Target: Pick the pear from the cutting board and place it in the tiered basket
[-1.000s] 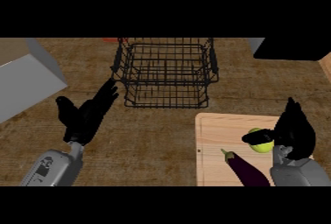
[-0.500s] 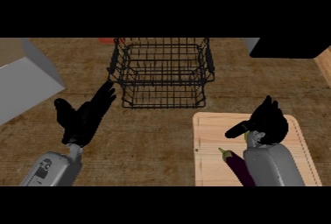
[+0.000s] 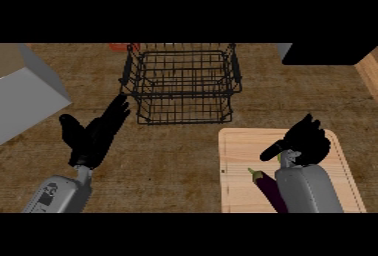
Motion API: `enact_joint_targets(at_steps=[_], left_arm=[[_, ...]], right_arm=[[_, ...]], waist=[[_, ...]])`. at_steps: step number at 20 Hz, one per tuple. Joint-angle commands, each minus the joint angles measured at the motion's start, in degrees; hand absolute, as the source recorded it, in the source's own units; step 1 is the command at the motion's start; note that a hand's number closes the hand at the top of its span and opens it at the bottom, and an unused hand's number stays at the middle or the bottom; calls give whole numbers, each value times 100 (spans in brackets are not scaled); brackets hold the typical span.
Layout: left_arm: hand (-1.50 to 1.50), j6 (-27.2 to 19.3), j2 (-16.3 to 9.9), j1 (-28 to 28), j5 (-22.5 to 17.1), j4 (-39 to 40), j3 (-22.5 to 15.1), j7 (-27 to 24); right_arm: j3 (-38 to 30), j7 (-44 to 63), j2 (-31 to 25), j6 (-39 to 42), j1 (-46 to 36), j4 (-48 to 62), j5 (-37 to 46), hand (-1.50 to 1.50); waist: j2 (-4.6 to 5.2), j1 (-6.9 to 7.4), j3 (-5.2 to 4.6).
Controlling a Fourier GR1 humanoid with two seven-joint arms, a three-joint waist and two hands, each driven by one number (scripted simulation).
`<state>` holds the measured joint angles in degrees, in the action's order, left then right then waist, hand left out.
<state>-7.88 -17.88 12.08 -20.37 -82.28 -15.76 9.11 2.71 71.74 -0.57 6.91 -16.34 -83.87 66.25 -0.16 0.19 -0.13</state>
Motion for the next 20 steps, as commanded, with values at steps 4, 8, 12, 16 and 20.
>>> enact_joint_targets(at_steps=[4,8,12,16,20], left_arm=[[0,89,15,61,31,63,117,-50],[0,-76,66,-84,152,-254,38,111],[0,183,-51,-90,57,-216,176,116],[0,108,167,59,218,42,114,46],[0,100,195,51,206,-76,185,135]], right_arm=[[129,1349,55,305,202,-246,212,-150],[30,1329,55,305,350,-401,303,-150],[307,1349,55,-237,485,-107,326,-150],[307,1349,55,-352,488,-47,260,-150],[-264,1020,55,-35,349,-230,256,-150]], waist=[[-5,-35,5],[-10,-16,11],[14,16,12],[21,-6,12],[18,-29,12]])
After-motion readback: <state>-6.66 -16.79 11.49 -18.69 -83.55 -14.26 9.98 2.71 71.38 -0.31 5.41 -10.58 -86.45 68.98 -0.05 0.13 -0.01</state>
